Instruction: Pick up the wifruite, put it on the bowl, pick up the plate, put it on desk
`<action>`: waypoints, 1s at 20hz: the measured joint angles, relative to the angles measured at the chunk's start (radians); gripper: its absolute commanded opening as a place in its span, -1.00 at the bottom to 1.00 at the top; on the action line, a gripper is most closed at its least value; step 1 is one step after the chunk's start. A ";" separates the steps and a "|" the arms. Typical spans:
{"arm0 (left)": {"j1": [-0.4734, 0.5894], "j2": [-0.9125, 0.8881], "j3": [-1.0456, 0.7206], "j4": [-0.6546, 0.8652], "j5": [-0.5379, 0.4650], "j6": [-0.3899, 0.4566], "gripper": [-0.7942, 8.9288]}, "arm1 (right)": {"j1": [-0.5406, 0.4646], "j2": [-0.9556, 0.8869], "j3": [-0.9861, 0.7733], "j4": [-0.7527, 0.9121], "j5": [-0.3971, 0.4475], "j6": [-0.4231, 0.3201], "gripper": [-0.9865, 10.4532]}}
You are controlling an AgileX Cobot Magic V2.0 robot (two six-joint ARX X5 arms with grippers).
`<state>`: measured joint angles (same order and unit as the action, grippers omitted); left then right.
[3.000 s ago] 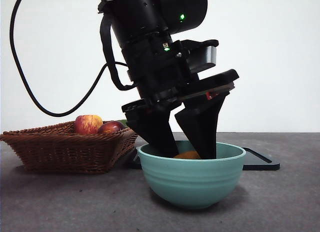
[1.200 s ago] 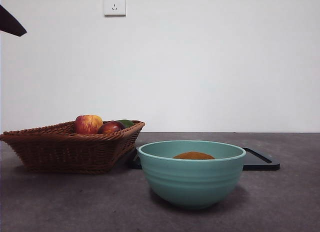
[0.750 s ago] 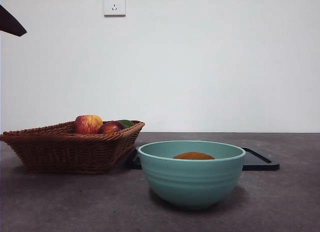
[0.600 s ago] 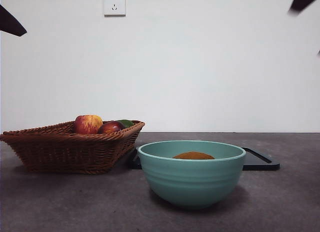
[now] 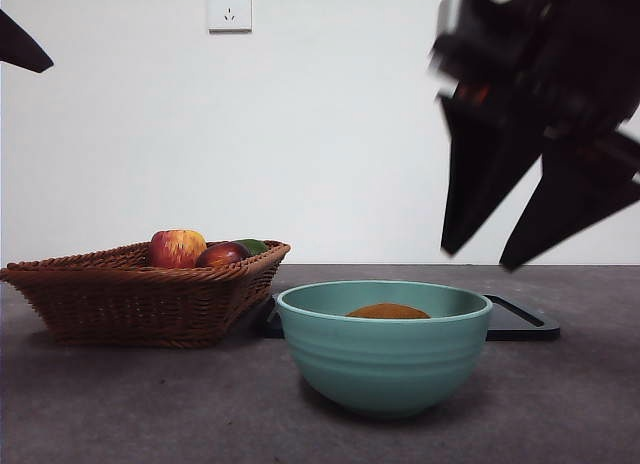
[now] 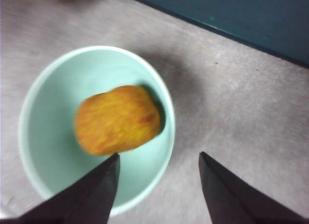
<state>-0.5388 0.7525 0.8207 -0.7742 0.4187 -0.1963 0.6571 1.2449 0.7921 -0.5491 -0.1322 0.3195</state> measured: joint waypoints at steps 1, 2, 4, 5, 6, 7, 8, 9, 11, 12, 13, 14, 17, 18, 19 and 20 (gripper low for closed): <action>0.000 0.000 0.000 0.000 0.000 0.000 -0.19 | 0.004 0.027 0.000 0.016 0.005 0.001 -0.41; 0.000 0.000 0.000 0.000 0.000 0.000 -0.19 | 0.009 0.053 0.000 0.031 0.014 0.002 -0.48; 0.000 0.000 0.000 0.000 0.000 0.000 -0.19 | 0.013 0.087 0.000 0.050 0.048 0.003 -0.54; 0.000 0.000 0.000 0.000 0.000 0.000 -0.19 | 0.013 0.098 0.000 0.058 0.052 0.003 -0.55; 0.000 0.000 0.000 0.000 0.000 0.001 -0.19 | 0.012 0.111 0.000 0.069 0.054 0.003 -0.55; 0.000 0.000 0.000 0.000 0.000 0.003 -0.19 | 0.013 0.118 0.000 0.078 0.054 0.003 -0.55; 0.000 0.000 0.000 0.000 0.000 0.004 -0.19 | 0.013 0.126 0.000 0.090 0.054 0.003 -0.56; 0.000 0.000 0.000 0.000 0.000 0.004 -0.19 | 0.013 0.132 0.000 0.097 0.054 0.003 -0.61; 0.000 0.000 0.000 0.000 0.000 0.005 -0.19 | 0.013 0.146 0.000 0.104 0.054 0.003 -0.71; 0.000 0.000 0.000 0.000 0.000 0.007 -0.19 | 0.013 0.153 0.000 0.111 0.054 0.003 -0.72; 0.000 0.000 0.000 0.000 0.000 0.008 -0.19 | 0.013 0.156 0.000 0.117 0.054 0.003 -0.73; 0.000 0.000 0.000 0.000 0.000 0.008 -0.19 | 0.013 0.156 0.000 0.119 0.054 0.003 -0.77; 0.000 0.000 0.000 0.000 0.000 0.013 -0.19 | 0.016 0.156 0.000 0.123 0.054 0.003 -0.81; 0.000 0.000 0.000 0.000 0.000 0.015 -0.19 | 0.016 0.156 0.000 0.124 0.054 0.003 -0.81; 0.000 0.000 0.000 0.000 0.000 0.015 -0.19 | 0.017 0.156 0.000 0.124 0.054 0.003 -0.81; 0.000 0.000 0.000 0.000 0.000 0.015 -0.19 | 0.017 0.156 0.000 0.123 0.053 0.003 -0.81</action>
<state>-0.5388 0.7525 0.8207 -0.7746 0.4187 -0.1814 0.6743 1.4014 0.7921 -0.4259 -0.0792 0.3229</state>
